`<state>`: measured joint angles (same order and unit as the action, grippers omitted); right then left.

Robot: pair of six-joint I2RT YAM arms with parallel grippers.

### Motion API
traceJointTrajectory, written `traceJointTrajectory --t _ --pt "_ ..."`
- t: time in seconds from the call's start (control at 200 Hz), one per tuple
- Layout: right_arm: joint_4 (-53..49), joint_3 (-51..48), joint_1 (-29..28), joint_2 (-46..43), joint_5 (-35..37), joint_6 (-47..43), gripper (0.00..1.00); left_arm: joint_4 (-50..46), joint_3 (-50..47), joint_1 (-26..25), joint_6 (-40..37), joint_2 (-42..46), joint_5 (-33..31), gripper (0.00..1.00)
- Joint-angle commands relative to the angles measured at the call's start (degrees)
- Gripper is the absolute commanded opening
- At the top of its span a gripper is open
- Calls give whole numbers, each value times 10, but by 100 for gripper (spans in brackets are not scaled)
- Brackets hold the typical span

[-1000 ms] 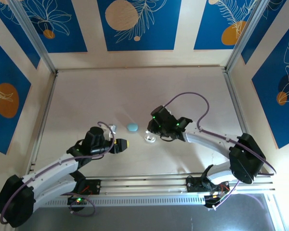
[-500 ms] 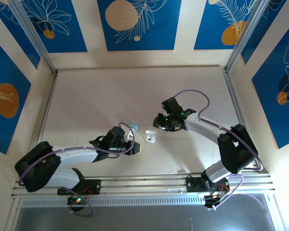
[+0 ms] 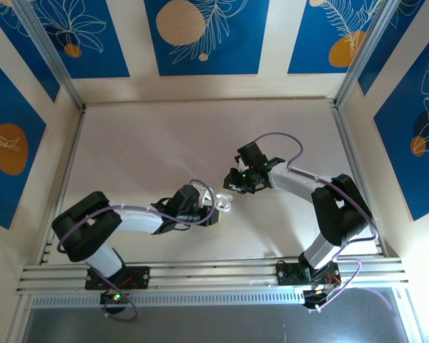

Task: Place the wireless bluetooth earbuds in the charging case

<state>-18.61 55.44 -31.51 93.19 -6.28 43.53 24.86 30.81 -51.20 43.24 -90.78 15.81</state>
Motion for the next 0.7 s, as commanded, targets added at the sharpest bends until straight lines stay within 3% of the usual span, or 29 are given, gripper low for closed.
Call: traceJointTrajectory --t 0.0,0.695 --pt "1 -4 -8 1 -23 -7 18 28 15 -5 6 -22 -6 11" --pt "-1 -26 -48 -17 -29 10 17 46 24 -5 8 -66 -11 8"
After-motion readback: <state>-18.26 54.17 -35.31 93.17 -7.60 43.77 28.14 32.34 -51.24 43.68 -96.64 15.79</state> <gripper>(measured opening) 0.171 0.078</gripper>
